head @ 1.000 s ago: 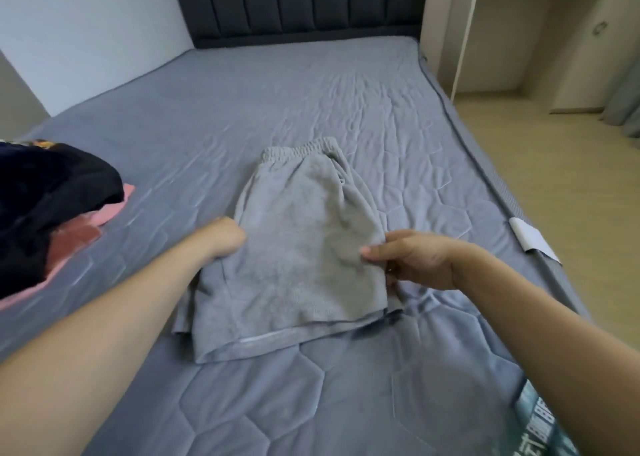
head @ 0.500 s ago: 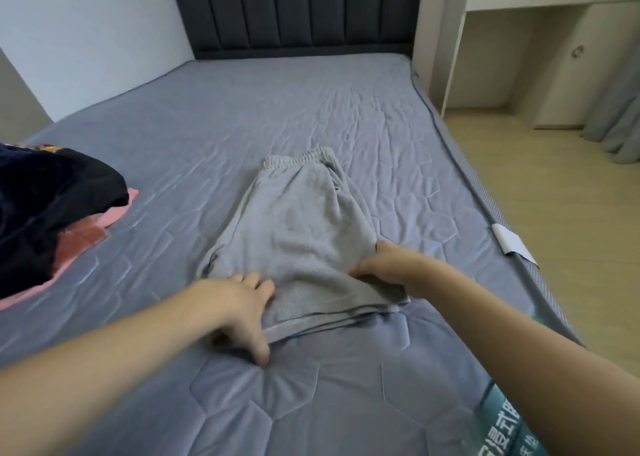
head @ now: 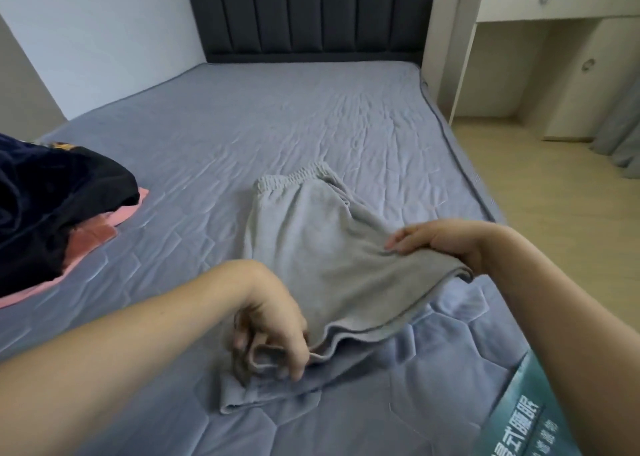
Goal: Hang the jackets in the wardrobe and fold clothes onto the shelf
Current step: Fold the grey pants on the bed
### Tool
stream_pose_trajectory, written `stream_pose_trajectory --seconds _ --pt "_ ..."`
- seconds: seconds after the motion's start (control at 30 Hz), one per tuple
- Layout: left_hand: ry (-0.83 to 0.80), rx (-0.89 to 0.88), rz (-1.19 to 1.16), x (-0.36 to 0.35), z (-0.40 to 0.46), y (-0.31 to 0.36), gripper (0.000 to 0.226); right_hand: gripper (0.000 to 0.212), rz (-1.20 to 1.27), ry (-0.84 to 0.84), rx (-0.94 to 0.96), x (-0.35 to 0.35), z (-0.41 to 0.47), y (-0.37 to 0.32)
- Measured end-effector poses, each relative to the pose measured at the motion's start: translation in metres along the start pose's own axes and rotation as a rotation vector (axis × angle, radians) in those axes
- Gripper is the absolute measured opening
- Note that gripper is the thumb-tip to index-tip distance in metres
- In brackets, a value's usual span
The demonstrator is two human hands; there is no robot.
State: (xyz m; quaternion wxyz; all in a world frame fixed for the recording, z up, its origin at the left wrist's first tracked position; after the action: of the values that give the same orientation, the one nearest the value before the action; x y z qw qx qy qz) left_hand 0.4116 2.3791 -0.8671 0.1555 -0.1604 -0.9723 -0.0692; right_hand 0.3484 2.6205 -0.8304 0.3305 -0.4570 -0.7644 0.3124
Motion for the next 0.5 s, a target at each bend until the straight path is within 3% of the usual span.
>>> stream_pose_trajectory --seconds 0.07,0.1,0.2,0.27,0.37,0.5 --pt "0.023 -0.072 -0.168 0.020 -0.002 -0.007 0.027 0.034 -0.209 0.030 -0.170 -0.001 0.008 0.034" --pt "0.141 -0.112 -0.250 0.043 -0.002 -0.012 0.023 0.030 -0.247 0.040 -0.213 -0.001 0.011 0.046" --pt "0.784 -0.145 -0.180 0.145 -0.007 -0.031 0.017 0.029 -0.176 0.113 -0.201 0.006 0.024 0.054" --pt "1.098 -0.170 0.027 0.198 -0.009 -0.025 0.027 0.054 -0.132 0.283 -0.128 0.020 0.032 0.046" --pt "1.247 -0.252 0.286 0.246 0.012 0.005 0.034 0.081 -0.217 0.447 -0.070 0.029 0.042 0.036" --pt "1.196 -0.127 0.827 0.282 0.054 0.039 0.039 0.064 -0.446 0.305 -0.077 0.026 0.054 0.049"
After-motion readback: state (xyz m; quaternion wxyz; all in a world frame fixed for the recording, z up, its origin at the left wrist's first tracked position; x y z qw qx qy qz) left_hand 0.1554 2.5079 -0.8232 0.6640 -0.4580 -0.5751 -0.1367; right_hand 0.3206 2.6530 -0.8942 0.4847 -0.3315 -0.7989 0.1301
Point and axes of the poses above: each hand's wrist, its own z-axis towards the middle knuckle, its own x-axis out of the back of the hand, y = z × x, the point moved 8 cm from there along z, towards the middle knuckle
